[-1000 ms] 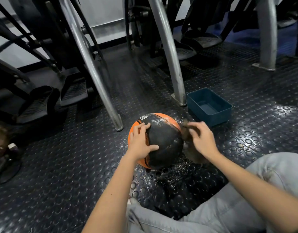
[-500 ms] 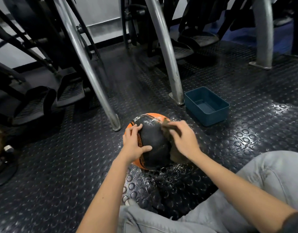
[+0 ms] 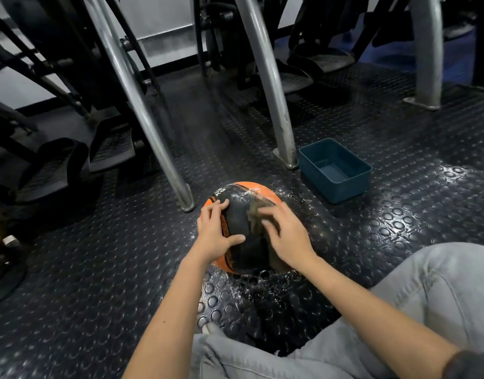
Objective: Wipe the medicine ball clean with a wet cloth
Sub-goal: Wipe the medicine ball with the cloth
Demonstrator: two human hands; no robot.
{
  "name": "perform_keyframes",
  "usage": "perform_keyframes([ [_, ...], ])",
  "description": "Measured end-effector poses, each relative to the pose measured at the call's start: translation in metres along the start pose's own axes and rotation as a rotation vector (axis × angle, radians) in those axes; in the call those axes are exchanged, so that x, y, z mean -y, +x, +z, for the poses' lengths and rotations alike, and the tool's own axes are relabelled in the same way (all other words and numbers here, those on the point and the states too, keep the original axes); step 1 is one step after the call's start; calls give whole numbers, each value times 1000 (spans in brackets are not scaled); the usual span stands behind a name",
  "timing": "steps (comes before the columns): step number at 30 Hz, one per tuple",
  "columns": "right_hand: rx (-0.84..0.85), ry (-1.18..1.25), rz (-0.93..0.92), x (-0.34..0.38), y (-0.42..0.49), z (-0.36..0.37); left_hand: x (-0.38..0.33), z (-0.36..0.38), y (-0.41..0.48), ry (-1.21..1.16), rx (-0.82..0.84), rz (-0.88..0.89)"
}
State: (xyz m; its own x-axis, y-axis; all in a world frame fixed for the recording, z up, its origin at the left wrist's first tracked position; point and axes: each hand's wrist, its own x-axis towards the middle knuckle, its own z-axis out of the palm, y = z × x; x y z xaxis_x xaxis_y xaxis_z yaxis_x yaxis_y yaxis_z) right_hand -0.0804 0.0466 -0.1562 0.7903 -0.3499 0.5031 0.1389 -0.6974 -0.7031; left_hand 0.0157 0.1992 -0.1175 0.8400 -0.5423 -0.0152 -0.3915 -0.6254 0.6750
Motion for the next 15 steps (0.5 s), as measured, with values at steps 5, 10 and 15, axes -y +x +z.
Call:
perform_keyframes([
  [5,-7,-184,312,-60,-44,-4,-2,2,-3,11,5,6],
  [10,-95,-95,196,-27,-13,-8,-1,2,-2,-12,-8,-8],
  [15,-35,-110,98,-28,-23,-1,1,-1,-5,-33,-3,-14],
])
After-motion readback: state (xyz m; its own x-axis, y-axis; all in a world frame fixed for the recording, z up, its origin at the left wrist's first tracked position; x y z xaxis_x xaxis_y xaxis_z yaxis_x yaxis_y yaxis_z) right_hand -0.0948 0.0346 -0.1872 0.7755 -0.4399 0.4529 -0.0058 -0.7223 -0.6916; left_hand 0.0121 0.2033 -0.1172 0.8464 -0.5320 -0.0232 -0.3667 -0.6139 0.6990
